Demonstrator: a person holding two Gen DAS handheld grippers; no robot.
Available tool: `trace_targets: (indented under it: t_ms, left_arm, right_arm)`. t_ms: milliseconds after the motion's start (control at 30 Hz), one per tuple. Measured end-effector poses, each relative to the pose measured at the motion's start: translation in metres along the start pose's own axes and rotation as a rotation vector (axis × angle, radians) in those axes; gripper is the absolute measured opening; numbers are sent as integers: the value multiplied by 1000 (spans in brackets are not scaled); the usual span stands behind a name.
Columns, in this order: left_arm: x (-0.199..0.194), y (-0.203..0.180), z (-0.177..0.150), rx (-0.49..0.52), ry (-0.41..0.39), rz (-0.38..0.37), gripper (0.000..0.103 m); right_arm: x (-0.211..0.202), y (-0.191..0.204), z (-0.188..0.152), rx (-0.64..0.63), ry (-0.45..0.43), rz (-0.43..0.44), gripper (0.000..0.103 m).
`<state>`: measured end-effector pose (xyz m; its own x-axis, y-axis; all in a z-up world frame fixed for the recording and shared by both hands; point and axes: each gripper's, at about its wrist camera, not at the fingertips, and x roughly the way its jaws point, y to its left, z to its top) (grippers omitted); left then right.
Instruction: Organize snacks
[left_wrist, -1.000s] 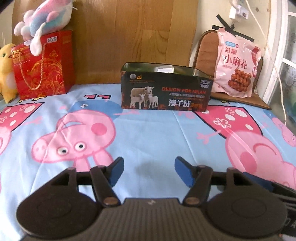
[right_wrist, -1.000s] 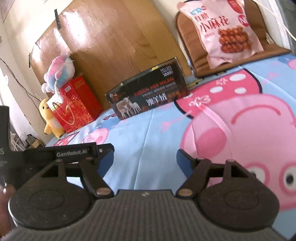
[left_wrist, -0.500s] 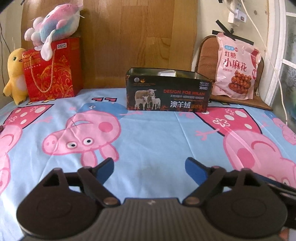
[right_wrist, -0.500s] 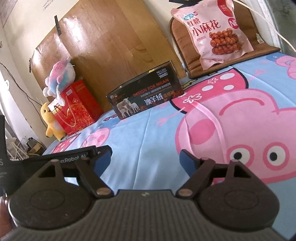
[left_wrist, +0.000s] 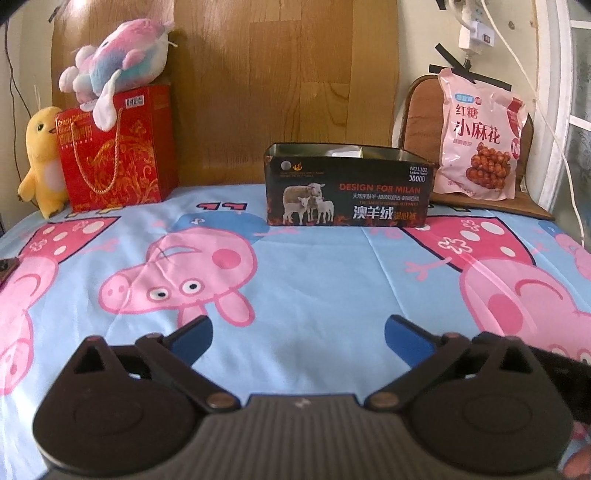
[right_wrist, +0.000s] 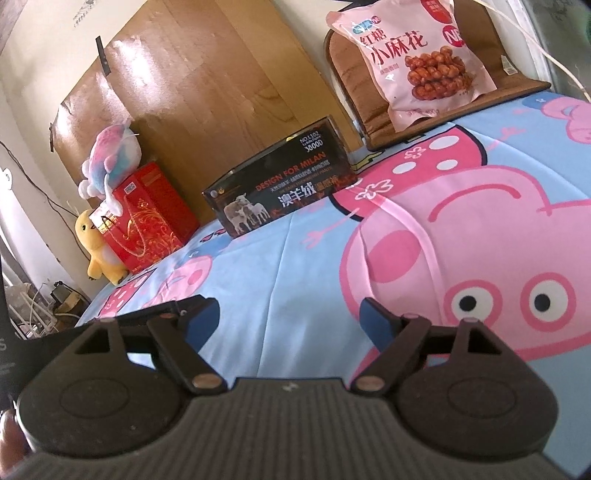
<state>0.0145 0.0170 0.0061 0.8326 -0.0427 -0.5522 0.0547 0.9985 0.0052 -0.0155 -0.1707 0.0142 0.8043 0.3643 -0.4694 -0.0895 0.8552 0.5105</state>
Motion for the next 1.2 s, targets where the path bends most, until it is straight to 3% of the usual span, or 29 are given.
trace_targets:
  t_ms: [200,633,1067,1200]
  left_arm:
    - [-4,0,-2,13,-13,15,103]
    - [-21,-7,-4,86,-127,90,103]
    - [-27,0,-2,58,-113,79,103]
    - [-26,-4,-2,88,-111,112,103]
  right_arm:
    - [0,0,1,4,12,1,88]
    - [-2,4,-1,-4,23,8,93]
    - [-6,7,-1,-23,4,8,93]
    - [-6,7,-1,-22,6,8,93]
